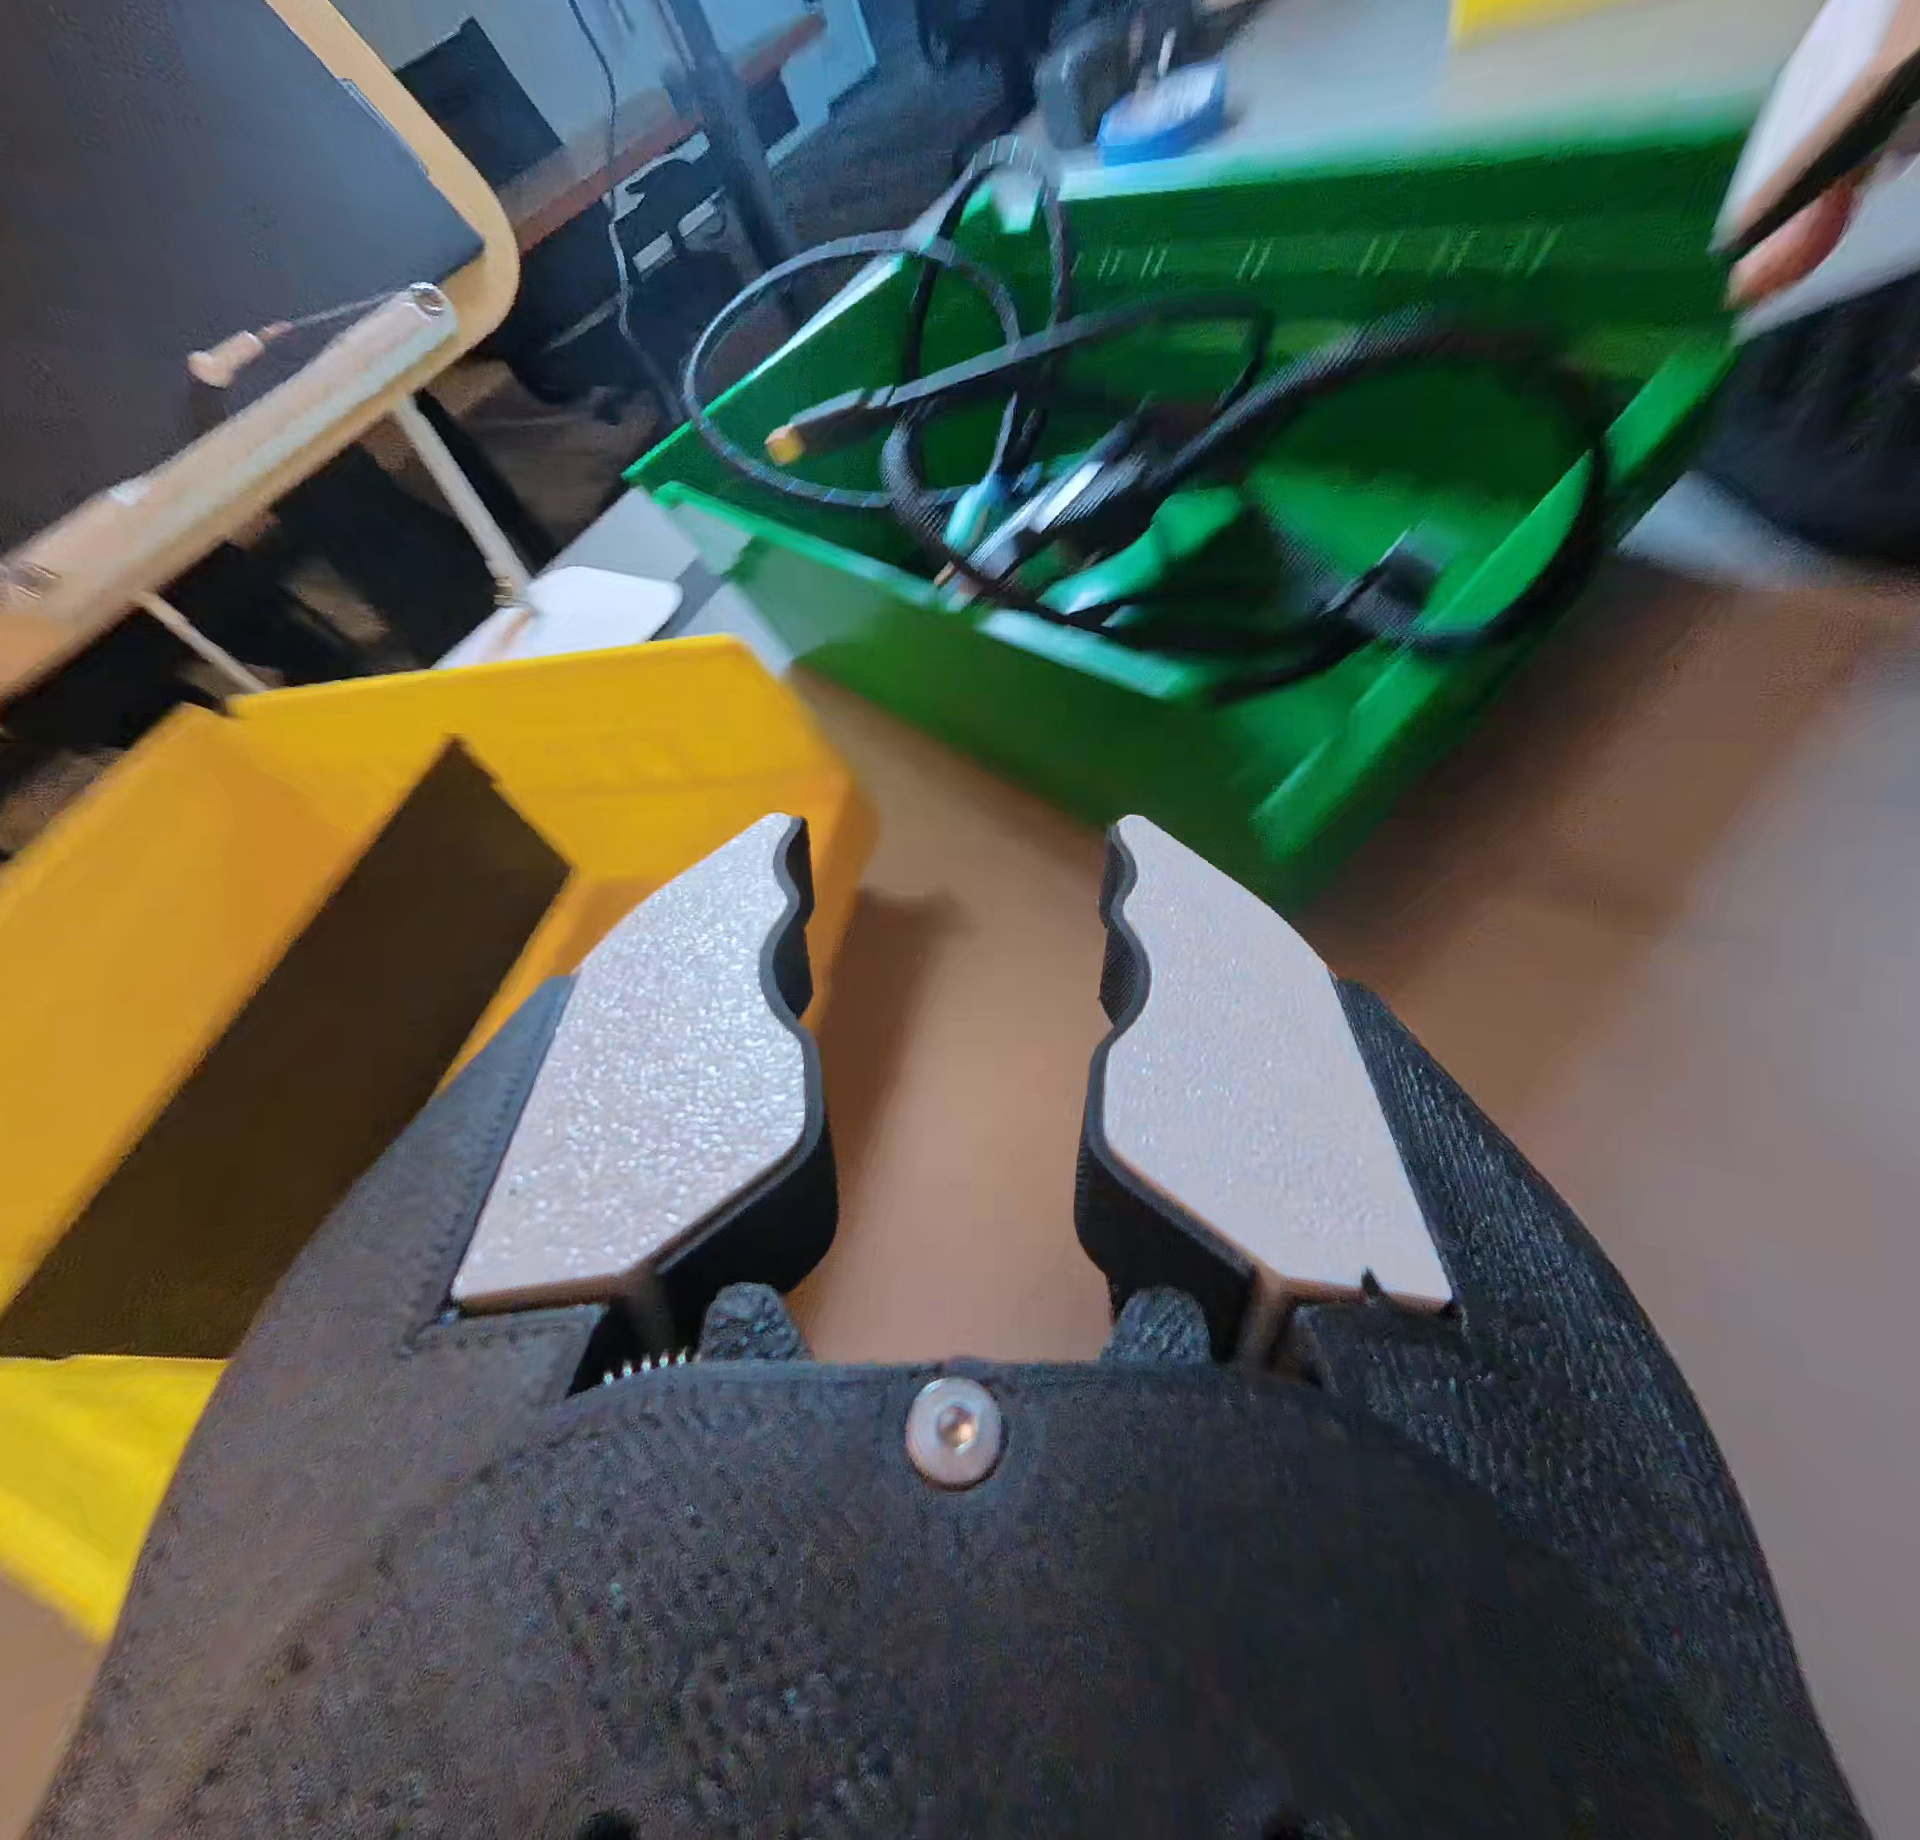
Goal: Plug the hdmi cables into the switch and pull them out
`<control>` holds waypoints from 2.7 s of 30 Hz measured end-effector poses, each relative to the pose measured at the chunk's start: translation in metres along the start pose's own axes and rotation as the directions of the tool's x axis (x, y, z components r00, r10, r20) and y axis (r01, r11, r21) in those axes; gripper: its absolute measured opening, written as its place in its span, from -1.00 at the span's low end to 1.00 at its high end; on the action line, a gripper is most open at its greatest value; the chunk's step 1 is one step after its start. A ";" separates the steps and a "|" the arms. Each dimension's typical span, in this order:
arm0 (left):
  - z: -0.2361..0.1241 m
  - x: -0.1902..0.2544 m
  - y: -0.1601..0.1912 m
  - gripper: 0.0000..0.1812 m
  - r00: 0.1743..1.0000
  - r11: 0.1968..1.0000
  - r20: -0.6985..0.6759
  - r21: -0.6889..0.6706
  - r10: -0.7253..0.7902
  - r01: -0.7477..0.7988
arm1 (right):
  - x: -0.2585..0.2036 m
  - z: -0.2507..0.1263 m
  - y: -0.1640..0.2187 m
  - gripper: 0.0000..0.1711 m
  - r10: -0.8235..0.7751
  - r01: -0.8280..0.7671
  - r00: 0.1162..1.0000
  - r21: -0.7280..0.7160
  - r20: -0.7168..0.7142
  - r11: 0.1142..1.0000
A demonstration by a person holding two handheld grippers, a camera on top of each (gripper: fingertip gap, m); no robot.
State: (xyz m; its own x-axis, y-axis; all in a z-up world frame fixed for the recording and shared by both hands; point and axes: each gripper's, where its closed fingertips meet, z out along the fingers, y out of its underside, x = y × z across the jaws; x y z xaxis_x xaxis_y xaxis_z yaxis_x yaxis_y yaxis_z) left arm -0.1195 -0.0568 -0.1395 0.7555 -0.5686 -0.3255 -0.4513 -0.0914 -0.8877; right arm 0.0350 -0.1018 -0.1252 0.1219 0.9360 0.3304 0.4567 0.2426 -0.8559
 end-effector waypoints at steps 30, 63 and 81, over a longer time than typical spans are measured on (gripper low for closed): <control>0.007 0.053 -0.064 -0.85 0.951 0.975 0.247 0.164 -0.187 0.149 | 0.080 -0.074 0.037 -0.85 0.093 -0.099 0.784 0.024 -0.614 0.995; -0.284 -0.037 0.021 -0.82 0.631 0.984 0.776 -0.118 0.009 0.131 | -0.031 0.163 -0.160 -0.83 0.057 -0.072 0.997 0.396 0.048 0.916; -0.239 -0.104 0.138 -0.87 0.643 0.936 0.713 0.052 -0.279 0.348 | -0.026 0.249 -0.105 -0.82 0.073 -0.055 0.993 0.193 -0.090 0.980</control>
State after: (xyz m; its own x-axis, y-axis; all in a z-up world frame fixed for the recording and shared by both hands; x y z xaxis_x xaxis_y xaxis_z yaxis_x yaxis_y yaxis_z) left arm -0.3739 -0.2059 -0.1501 0.9506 0.2425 -0.1938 -0.1345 -0.2410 -0.9612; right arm -0.2361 -0.0885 -0.1429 0.2335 0.9246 0.3009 0.2702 0.2356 -0.9335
